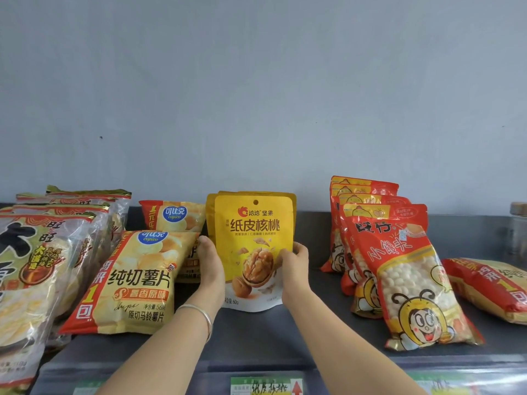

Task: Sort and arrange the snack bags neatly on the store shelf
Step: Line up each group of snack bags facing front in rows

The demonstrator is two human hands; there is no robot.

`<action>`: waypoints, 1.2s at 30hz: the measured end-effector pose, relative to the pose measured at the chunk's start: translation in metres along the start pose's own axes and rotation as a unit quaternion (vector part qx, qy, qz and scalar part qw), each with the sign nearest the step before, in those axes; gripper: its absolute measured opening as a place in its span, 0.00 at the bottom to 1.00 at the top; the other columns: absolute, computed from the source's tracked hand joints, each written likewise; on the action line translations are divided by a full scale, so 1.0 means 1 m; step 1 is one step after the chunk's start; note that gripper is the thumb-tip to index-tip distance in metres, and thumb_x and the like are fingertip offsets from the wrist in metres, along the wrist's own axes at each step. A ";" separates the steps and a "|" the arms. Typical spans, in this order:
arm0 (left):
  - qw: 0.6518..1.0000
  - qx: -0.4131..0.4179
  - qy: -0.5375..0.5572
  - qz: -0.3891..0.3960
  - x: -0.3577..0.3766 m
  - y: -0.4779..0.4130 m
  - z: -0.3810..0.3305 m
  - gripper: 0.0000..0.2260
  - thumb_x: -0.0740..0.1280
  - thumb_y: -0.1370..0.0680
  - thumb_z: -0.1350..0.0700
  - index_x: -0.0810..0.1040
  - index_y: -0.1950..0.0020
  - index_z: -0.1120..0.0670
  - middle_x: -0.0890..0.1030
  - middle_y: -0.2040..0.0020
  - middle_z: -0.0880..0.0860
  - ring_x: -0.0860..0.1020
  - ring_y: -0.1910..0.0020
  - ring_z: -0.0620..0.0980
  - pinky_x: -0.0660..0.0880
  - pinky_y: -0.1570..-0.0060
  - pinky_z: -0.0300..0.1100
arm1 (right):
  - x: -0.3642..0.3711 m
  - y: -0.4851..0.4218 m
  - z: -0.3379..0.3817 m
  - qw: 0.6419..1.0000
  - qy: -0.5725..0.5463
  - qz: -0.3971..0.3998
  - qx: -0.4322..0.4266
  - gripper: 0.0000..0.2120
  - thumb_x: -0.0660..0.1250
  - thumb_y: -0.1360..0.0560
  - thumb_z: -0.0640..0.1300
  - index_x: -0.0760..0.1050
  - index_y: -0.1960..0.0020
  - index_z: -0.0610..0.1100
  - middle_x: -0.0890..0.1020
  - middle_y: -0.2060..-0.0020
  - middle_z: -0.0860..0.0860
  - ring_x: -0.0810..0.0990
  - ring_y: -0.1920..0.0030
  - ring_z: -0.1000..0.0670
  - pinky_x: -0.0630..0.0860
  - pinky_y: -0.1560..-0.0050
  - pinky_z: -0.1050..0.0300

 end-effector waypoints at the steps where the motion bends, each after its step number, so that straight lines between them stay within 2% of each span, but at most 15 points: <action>1: 1.000 -0.008 0.005 -0.003 -0.002 -0.004 0.001 0.26 0.44 0.20 0.38 0.54 0.24 0.46 0.62 0.25 0.52 0.63 0.28 0.54 0.61 0.30 0.52 | 0.001 -0.002 0.002 1.000 0.016 0.003 -0.009 0.15 0.58 0.25 0.36 0.69 0.39 0.44 0.77 0.48 0.45 0.75 0.53 0.50 0.70 0.58 0.56; 4: 1.000 -0.023 0.007 0.007 -0.002 -0.010 0.001 0.26 0.44 0.20 0.38 0.58 0.25 0.46 0.65 0.27 0.53 0.66 0.30 0.55 0.64 0.36 0.50 | 0.005 -0.008 0.006 0.998 0.044 0.018 -0.044 0.15 0.61 0.24 0.48 0.73 0.40 0.46 0.75 0.39 0.44 0.75 0.45 0.47 0.72 0.48 0.52; 7: 0.999 -0.039 0.018 0.026 0.002 -0.014 0.006 0.27 0.44 0.20 0.37 0.66 0.28 0.48 0.73 0.33 0.55 0.72 0.36 0.56 0.69 0.46 0.46 | 0.010 -0.011 0.006 0.998 0.028 0.051 -0.028 0.29 0.60 0.23 0.62 0.64 0.26 0.49 0.70 0.30 0.49 0.69 0.31 0.46 0.66 0.31 0.47; 9: 0.998 -0.053 0.031 0.033 0.003 -0.016 0.009 0.27 0.44 0.20 0.37 0.71 0.31 0.49 0.77 0.37 0.55 0.75 0.40 0.56 0.70 0.48 0.45 | 0.011 -0.011 0.006 0.997 0.023 0.065 -0.026 0.30 0.58 0.22 0.62 0.63 0.25 0.49 0.70 0.30 0.51 0.67 0.30 0.47 0.63 0.31 0.48; 11: 0.996 -0.059 0.036 0.049 0.006 -0.017 0.011 0.28 0.45 0.20 0.36 0.75 0.36 0.50 0.79 0.41 0.55 0.77 0.44 0.56 0.72 0.50 0.45 | 0.007 -0.011 0.007 0.998 0.033 0.046 -0.034 0.29 0.56 0.22 0.63 0.66 0.27 0.49 0.73 0.32 0.51 0.69 0.32 0.48 0.65 0.34 0.50; 13: 0.996 -0.061 0.030 0.062 0.009 -0.015 0.011 0.27 0.44 0.20 0.37 0.77 0.40 0.50 0.80 0.44 0.55 0.78 0.46 0.54 0.72 0.49 0.45 | 0.000 -0.009 0.008 0.997 0.056 -0.001 -0.049 0.26 0.53 0.21 0.63 0.72 0.32 0.49 0.77 0.39 0.51 0.73 0.37 0.48 0.68 0.39 0.51; 16: 0.996 -0.056 0.010 0.073 0.014 -0.010 0.014 0.27 0.44 0.20 0.38 0.76 0.39 0.50 0.80 0.45 0.55 0.77 0.44 0.55 0.72 0.45 0.48 | -0.013 -0.007 0.009 0.993 0.074 -0.071 -0.064 0.23 0.48 0.21 0.65 0.74 0.43 0.52 0.79 0.48 0.53 0.75 0.46 0.49 0.71 0.41 0.47; 18: 0.996 -0.047 -0.001 0.077 0.016 -0.007 0.012 0.27 0.43 0.20 0.38 0.77 0.40 0.48 0.81 0.45 0.54 0.78 0.44 0.55 0.73 0.45 0.48 | -0.017 -0.007 0.008 0.990 0.075 -0.100 -0.071 0.24 0.47 0.21 0.66 0.72 0.41 0.53 0.77 0.50 0.53 0.74 0.47 0.48 0.71 0.41 0.45; 20: 0.997 -0.036 0.000 0.072 0.017 -0.008 0.007 0.25 0.44 0.20 0.37 0.79 0.48 0.46 0.82 0.48 0.54 0.79 0.46 0.55 0.74 0.43 0.51 | -0.017 -0.007 0.007 0.990 0.073 -0.103 -0.071 0.25 0.46 0.21 0.66 0.70 0.38 0.53 0.76 0.50 0.54 0.73 0.47 0.48 0.70 0.41 0.45; 22: 0.997 -0.033 0.031 0.055 0.015 -0.013 0.003 0.25 0.47 0.21 0.36 0.79 0.53 0.47 0.83 0.50 0.56 0.80 0.49 0.57 0.74 0.41 0.56 | -0.015 -0.008 0.007 0.991 0.057 -0.099 -0.067 0.23 0.46 0.21 0.65 0.72 0.40 0.54 0.75 0.51 0.54 0.73 0.46 0.49 0.69 0.40 0.47; 24: 0.996 -0.045 0.050 0.064 0.016 -0.022 0.003 0.29 0.50 0.28 0.31 0.80 0.48 0.50 0.83 0.49 0.57 0.80 0.48 0.60 0.73 0.41 0.59 | -0.015 -0.010 0.009 0.992 0.030 -0.103 -0.059 0.23 0.47 0.21 0.66 0.74 0.42 0.55 0.77 0.50 0.55 0.74 0.43 0.48 0.69 0.37 0.45; 26: 0.993 -0.050 0.044 0.093 0.018 -0.033 0.006 0.38 0.54 0.35 0.29 0.77 0.42 0.57 0.80 0.46 0.62 0.78 0.45 0.64 0.73 0.41 0.62 | -0.017 -0.014 0.010 0.992 0.002 -0.116 -0.044 0.26 0.48 0.21 0.66 0.75 0.38 0.53 0.78 0.46 0.54 0.75 0.39 0.47 0.68 0.34 0.44; 30: 0.989 -0.068 0.061 0.118 0.020 -0.045 0.007 0.34 0.49 0.25 0.32 0.77 0.39 0.57 0.81 0.45 0.61 0.78 0.44 0.62 0.73 0.41 0.59 | -0.024 -0.021 0.006 0.991 0.007 -0.133 -0.025 0.29 0.47 0.20 0.64 0.74 0.33 0.49 0.78 0.41 0.51 0.74 0.37 0.46 0.68 0.34 0.45; 33: 0.982 -0.106 0.071 0.137 0.023 -0.062 0.018 0.32 0.47 0.23 0.32 0.79 0.40 0.52 0.81 0.45 0.59 0.78 0.45 0.60 0.72 0.39 0.56 | -0.023 -0.024 0.001 0.992 0.019 -0.125 -0.024 0.27 0.47 0.20 0.64 0.78 0.42 0.49 0.80 0.53 0.55 0.77 0.44 0.48 0.70 0.36 0.44; 36: 0.972 -0.153 0.094 0.151 0.029 -0.074 0.022 0.31 0.46 0.22 0.33 0.77 0.39 0.52 0.80 0.43 0.60 0.76 0.42 0.62 0.70 0.37 0.56 | -0.022 -0.025 -0.003 0.992 0.032 -0.117 -0.025 0.25 0.48 0.21 0.65 0.78 0.50 0.53 0.81 0.55 0.55 0.78 0.47 0.48 0.71 0.37 0.43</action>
Point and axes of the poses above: each hand's wrist, its own y-axis away from the middle knuckle, its own x-axis out of the palm, z = x × y, the point moved 3 cm from there along -y, towards the middle knuckle
